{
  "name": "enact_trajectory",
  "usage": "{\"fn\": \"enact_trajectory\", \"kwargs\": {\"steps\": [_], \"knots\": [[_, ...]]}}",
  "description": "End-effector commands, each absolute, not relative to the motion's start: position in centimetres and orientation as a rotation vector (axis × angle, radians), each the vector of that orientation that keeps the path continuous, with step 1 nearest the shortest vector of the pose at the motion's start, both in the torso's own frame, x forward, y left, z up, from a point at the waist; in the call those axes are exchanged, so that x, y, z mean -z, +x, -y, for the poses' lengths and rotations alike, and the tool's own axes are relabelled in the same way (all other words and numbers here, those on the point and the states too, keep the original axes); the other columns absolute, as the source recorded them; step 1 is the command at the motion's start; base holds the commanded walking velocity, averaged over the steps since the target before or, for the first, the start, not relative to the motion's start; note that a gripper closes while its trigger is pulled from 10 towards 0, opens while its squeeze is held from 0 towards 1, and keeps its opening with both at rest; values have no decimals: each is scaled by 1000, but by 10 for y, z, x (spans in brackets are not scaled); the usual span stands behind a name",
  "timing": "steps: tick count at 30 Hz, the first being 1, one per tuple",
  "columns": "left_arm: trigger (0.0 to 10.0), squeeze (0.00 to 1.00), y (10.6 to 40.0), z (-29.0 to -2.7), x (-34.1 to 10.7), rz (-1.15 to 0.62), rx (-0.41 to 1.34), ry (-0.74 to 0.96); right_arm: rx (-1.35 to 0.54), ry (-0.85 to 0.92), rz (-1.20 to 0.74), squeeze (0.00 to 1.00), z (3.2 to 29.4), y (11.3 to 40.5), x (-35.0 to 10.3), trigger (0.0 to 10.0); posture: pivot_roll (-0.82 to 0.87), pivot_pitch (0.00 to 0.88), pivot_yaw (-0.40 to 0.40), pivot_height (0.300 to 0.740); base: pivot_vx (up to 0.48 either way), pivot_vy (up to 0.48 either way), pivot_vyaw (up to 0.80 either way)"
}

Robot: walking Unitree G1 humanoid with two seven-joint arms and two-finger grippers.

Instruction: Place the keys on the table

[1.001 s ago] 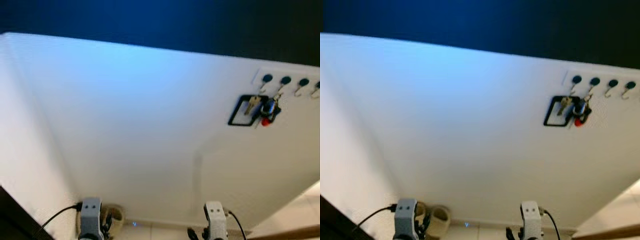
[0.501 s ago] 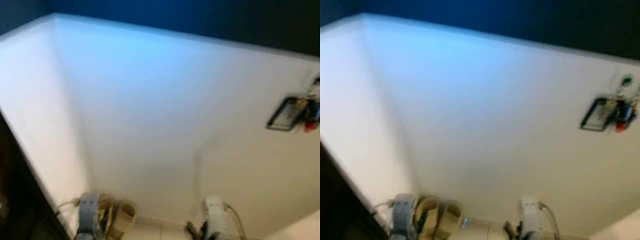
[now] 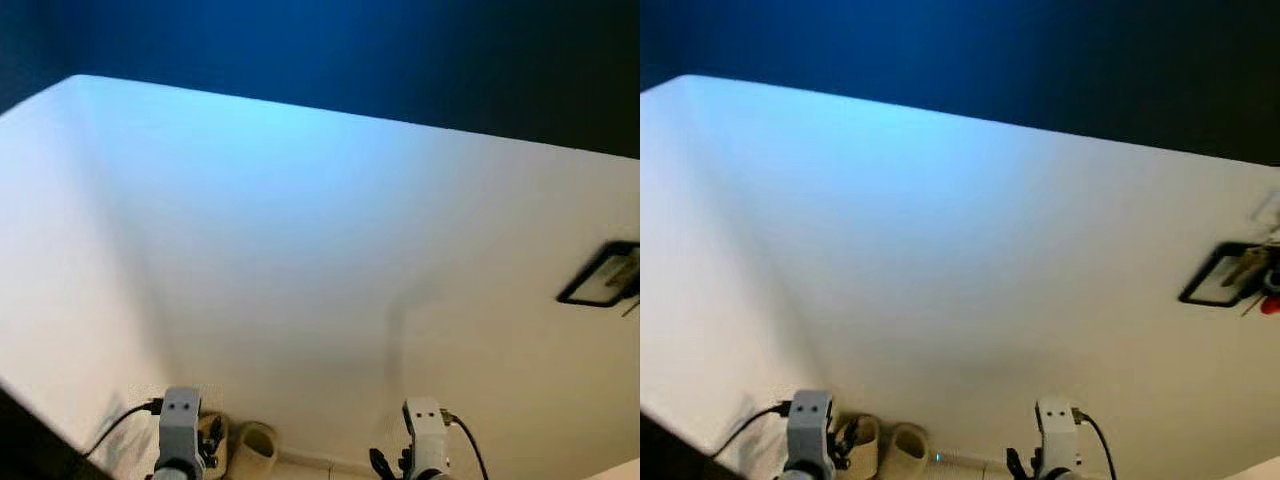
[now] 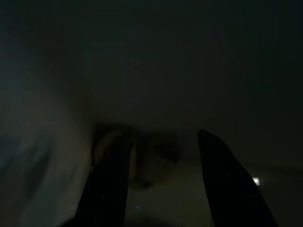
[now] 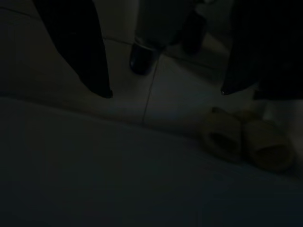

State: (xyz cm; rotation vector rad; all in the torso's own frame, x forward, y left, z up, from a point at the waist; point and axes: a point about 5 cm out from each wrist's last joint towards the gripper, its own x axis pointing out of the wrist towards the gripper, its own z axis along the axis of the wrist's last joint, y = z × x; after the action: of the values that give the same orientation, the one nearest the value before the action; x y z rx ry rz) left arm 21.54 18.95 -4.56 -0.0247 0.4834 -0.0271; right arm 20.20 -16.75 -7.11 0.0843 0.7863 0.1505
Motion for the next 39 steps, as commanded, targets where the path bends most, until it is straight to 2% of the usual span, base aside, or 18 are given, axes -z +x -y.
{"fn": "enact_trajectory", "kwargs": {"steps": [1,11,18,39], "knots": [[10000,0,201,-195,54,-533,4,-30,-146,93,-789,0,166,202,72,10000,76,48,-12,740,0,0,0],[10000,0,198,-193,55,-528,18,-23,-143,89,-785,0,168,202,71,10000,71,51,-13,740,0,0,0],[10000,0,199,-192,55,-526,22,-25,-142,90,-785,0,169,202,71,10000,72,54,-11,740,0,-480,0],[10000,0,198,-196,56,-548,-12,-22,-130,105,-784,0,170,203,71,10000,63,48,-5,740,0,0,0]]}}
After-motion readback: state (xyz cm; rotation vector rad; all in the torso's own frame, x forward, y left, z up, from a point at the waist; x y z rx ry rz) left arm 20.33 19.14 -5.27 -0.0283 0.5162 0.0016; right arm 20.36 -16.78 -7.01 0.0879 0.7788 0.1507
